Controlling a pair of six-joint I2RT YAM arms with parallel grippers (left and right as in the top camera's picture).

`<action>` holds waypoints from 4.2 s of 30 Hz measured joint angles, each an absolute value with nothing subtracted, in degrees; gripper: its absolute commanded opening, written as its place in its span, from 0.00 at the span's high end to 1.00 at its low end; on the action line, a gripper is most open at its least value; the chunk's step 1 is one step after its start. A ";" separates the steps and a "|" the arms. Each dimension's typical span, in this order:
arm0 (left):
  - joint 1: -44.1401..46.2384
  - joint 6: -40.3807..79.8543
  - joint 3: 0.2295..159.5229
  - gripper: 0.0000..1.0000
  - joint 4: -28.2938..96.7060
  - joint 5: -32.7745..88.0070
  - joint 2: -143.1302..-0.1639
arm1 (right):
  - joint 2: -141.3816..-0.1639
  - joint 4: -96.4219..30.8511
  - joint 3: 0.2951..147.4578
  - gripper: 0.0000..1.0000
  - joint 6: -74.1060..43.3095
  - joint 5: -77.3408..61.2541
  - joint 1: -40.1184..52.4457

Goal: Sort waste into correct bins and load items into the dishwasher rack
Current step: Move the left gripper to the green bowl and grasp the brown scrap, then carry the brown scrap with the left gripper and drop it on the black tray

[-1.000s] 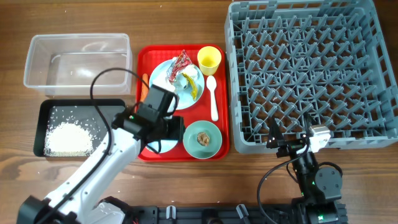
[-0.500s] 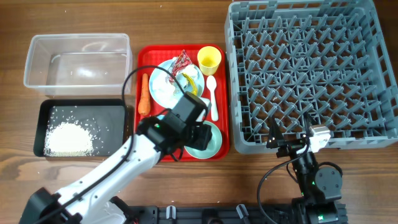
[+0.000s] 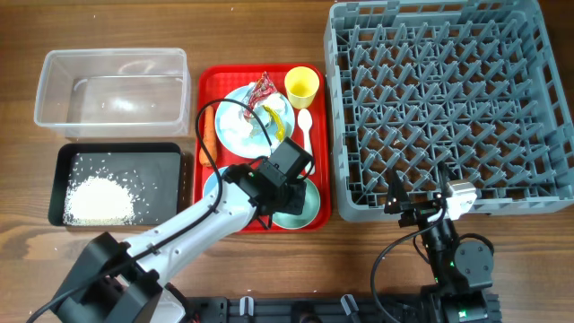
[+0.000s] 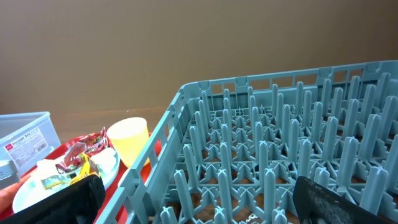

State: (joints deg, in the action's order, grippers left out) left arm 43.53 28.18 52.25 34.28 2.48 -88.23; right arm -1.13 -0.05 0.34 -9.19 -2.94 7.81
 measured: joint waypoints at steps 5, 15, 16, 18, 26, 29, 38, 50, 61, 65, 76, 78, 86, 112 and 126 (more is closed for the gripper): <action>43.53 28.67 52.25 0.53 32.58 1.28 -88.49 | -1.13 -0.05 0.34 0.00 -9.19 -2.94 7.81; 43.55 28.75 52.25 0.31 32.12 1.06 -91.20 | -1.13 -0.05 0.34 0.00 -9.19 -2.94 7.81; 43.55 29.02 52.25 0.40 32.01 1.10 -91.20 | -1.13 -0.05 0.34 0.00 -9.19 -2.94 7.81; 43.55 29.17 52.25 0.53 31.83 1.15 -91.22 | -1.13 -0.05 0.34 0.00 -9.19 -2.94 7.81; 43.55 28.84 52.25 0.45 31.81 1.13 -91.22 | -1.13 -0.05 0.34 0.00 -9.19 -2.94 7.81; 43.55 28.99 52.25 0.52 31.66 1.15 -91.22 | -1.13 -0.05 0.34 0.00 -9.17 -2.94 7.81; 43.55 28.84 52.25 0.41 31.70 1.13 -91.22 | -1.13 -0.05 0.34 0.00 -9.19 -2.94 7.81; 43.64 31.03 52.25 0.45 32.32 1.13 -91.24 | -1.13 -0.05 0.34 0.00 -9.19 -2.94 7.81; 43.94 32.42 52.25 0.41 32.27 1.13 -94.19 | -1.13 -0.05 0.34 0.00 -9.19 -2.94 7.81; 43.94 32.53 52.25 0.36 32.25 1.13 -94.19 | -1.13 -0.05 0.34 0.00 -9.19 -2.94 7.81; 43.94 32.93 52.25 0.44 31.64 1.15 -95.11 | -1.13 -0.05 0.34 0.00 -9.19 -2.94 7.81; 43.94 32.93 52.25 0.44 31.59 1.15 -95.46 | -1.13 -0.05 0.34 0.01 -9.19 -2.94 7.81; 43.94 33.34 52.25 0.61 31.18 1.15 -96.33 | -1.13 -0.05 0.34 0.00 -9.19 -2.94 7.81; 42.94 33.58 69.82 0.73 53.91 -7.73 -95.79 | -1.13 -0.05 0.34 0.00 -9.19 -2.94 7.81; 9.52 35.51 76.47 0.68 65.82 -18.72 -87.33 | -1.13 -0.05 0.34 0.00 -9.19 -2.94 7.81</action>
